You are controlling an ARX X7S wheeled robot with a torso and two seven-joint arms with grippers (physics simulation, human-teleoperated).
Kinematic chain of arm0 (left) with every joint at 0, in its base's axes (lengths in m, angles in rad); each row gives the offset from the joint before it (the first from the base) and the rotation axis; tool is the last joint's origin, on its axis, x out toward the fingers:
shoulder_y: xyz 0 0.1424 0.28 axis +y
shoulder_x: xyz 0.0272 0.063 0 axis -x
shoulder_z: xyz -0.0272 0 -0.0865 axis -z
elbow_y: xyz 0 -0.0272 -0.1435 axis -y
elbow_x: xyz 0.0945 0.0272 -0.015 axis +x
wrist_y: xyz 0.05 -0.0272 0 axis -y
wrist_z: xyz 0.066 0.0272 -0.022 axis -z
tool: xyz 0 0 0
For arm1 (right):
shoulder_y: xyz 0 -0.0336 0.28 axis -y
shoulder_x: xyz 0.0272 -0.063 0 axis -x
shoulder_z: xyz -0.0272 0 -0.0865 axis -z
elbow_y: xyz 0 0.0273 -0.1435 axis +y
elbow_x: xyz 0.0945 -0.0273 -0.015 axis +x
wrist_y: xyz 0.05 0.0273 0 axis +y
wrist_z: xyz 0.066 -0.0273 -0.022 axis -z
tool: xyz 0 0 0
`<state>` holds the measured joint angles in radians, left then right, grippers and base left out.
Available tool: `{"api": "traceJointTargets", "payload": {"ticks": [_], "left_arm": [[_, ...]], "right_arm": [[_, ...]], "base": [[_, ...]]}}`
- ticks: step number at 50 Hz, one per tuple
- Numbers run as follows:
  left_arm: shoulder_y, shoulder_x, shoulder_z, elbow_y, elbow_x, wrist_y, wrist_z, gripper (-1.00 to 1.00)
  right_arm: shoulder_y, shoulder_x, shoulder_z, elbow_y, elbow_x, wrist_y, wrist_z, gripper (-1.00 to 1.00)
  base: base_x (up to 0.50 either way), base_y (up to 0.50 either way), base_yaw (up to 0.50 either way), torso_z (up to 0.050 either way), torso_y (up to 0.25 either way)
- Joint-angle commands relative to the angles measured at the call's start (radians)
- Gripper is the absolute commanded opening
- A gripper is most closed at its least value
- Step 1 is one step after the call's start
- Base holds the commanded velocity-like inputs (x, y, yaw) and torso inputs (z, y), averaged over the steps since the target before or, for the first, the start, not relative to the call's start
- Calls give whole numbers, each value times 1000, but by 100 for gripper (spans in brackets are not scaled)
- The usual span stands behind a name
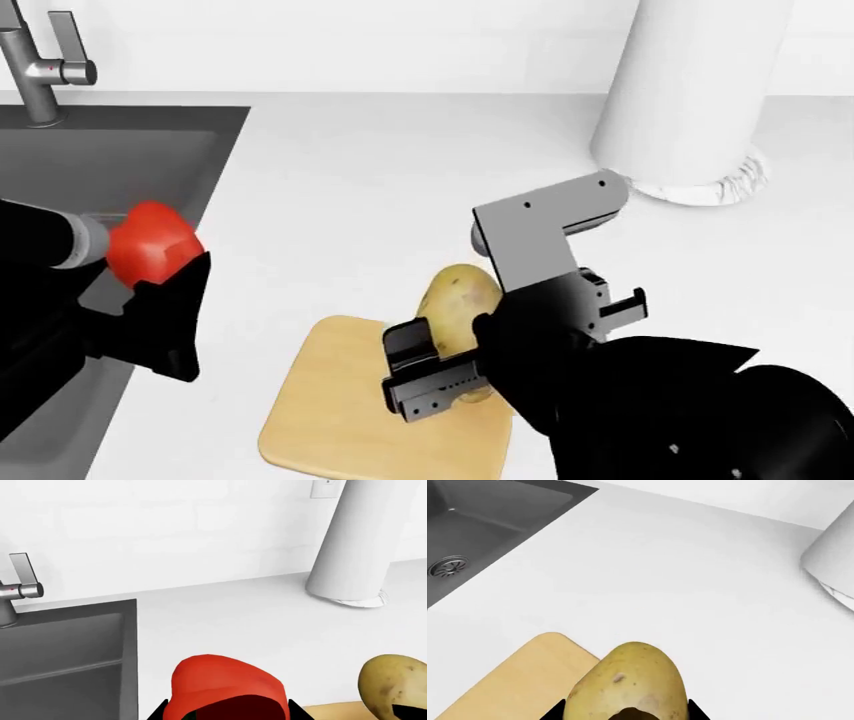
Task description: Pick the vegetables from the sink and place them on the cutting board.
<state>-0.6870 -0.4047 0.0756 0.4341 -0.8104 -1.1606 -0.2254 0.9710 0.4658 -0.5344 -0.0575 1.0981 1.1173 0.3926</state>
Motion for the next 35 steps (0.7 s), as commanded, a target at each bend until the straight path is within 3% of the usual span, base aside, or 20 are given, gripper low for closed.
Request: {"api": "traceJointTargets", "payload": {"ticks": [1,28,29,35], "left_arm": [[12,-9,-9,4,-13,9,-10,-100],[13,-7,8,-11,-12,26,-16,-100],[12,-8,4,-7,-16,22,-18,-100],[7,-7,8,-11,-17,22,-21,-100]], "right_arm": [[9,-24,-49,56,-53,-22,-60,-100],[-32,-23,-95,67,-68,-35,-80,-100],[-31,-22,-92,63,-65,-32,-75,100],[-23,-13,-75,20,-43,-13,-43,100]], "base": [[0,0,0,0,0],[0,0,0,0,0],[0,0,0,0,0],[0,0,0,0,0]]}}
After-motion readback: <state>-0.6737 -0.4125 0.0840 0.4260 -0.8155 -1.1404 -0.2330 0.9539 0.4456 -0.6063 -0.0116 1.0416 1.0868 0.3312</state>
